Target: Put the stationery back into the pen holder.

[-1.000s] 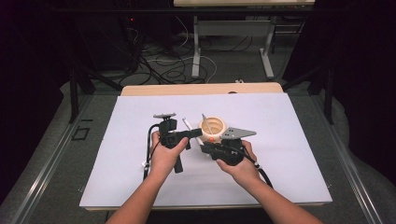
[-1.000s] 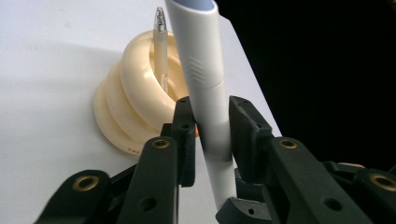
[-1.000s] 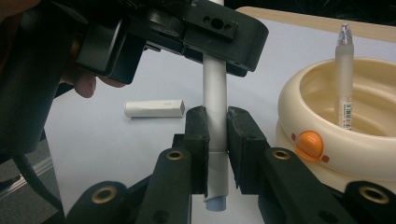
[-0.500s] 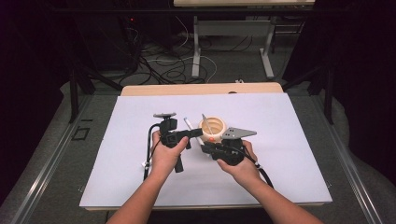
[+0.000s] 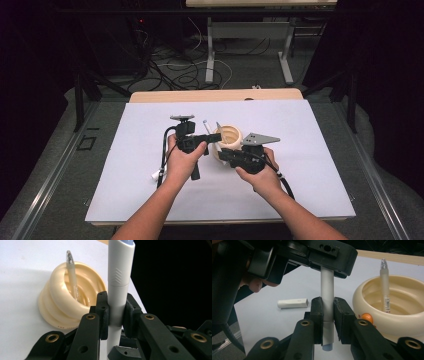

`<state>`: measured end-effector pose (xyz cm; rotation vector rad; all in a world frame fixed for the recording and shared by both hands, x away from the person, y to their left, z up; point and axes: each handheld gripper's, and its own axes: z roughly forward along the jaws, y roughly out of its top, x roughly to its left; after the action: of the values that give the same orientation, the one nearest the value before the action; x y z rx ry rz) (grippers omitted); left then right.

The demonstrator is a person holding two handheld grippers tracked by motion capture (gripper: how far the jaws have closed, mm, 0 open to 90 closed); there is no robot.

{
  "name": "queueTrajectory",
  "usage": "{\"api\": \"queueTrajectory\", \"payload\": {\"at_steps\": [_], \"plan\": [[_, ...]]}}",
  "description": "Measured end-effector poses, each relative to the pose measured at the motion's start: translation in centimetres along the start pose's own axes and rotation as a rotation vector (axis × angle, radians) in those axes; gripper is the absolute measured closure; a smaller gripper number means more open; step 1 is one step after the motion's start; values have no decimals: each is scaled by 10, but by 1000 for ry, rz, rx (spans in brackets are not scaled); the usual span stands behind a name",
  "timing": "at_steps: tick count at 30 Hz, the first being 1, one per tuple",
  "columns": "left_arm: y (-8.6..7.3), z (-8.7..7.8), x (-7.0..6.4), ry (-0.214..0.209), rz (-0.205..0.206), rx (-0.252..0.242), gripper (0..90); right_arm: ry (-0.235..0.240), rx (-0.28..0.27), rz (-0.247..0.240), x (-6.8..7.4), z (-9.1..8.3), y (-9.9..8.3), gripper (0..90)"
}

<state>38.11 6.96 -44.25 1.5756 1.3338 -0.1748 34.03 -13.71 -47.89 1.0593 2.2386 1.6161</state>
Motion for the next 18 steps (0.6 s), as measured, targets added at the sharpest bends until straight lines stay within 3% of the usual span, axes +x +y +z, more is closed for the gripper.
{"api": "queueTrajectory", "payload": {"at_steps": [14,18], "plan": [[24,16,-11,23,25,-5,780,1,-2,71,-20,-8,2,630],[31,21,-12,37,31,-13,780,-8,1,71,-24,-8,2,582]]}}
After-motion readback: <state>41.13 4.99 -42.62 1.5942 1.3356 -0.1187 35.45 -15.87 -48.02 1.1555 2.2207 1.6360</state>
